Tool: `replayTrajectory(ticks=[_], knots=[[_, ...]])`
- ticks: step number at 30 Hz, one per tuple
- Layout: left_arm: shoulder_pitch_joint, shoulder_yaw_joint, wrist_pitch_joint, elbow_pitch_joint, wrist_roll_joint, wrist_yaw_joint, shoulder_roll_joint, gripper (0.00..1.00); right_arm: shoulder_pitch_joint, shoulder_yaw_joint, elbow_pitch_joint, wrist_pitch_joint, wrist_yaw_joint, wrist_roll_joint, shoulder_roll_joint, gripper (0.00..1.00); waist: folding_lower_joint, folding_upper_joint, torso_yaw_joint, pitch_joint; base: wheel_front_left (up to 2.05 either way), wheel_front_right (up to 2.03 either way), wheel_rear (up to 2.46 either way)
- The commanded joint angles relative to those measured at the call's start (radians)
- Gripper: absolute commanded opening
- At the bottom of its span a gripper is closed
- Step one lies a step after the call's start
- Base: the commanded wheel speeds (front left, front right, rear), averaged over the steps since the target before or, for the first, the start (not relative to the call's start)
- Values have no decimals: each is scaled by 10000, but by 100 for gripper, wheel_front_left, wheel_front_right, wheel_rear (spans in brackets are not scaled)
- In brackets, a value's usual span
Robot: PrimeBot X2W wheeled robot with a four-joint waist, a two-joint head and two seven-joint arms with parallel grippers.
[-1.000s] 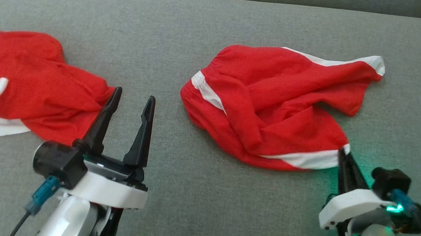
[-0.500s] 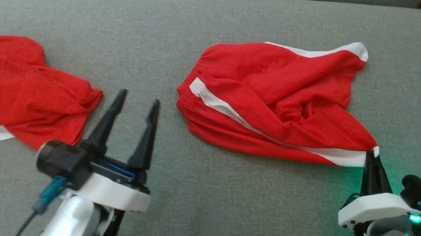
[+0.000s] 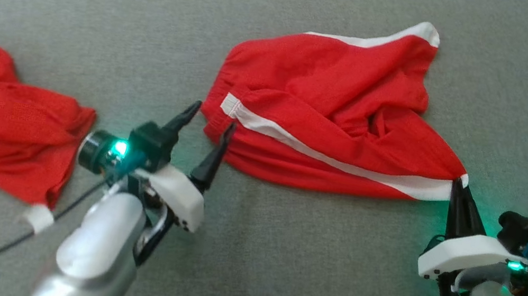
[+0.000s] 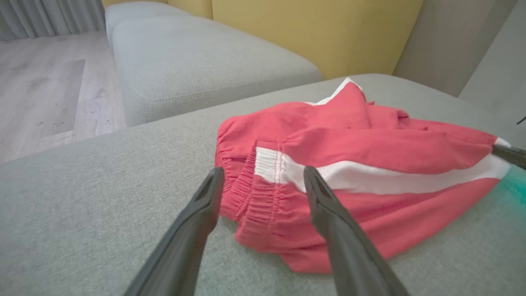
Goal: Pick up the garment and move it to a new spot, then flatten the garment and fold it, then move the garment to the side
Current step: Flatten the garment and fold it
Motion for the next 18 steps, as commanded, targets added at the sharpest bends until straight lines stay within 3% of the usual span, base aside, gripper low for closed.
replayTrajectory(ticks=[1,16,17,18], knots=[[-572,223,129,-54,-48,-41,212,100,-396,297,-313,-156,65,118,-20,0,-1,0,-152,131,0,0,0],[-1833,-556,396,1121,-896,-55,354,100,-550,731,-470,-183,65,458,-20,0,-1,0,-516,436,0,0,0],[-1855,-616,377,1140,-943,-56,363,88,-546,744,-481,-183,65,467,-20,0,-1,0,-524,439,0,0,0],[-1869,-693,374,1161,-993,-56,366,48,-542,752,-490,-183,65,473,-20,0,-1,0,-529,440,0,0,0]])
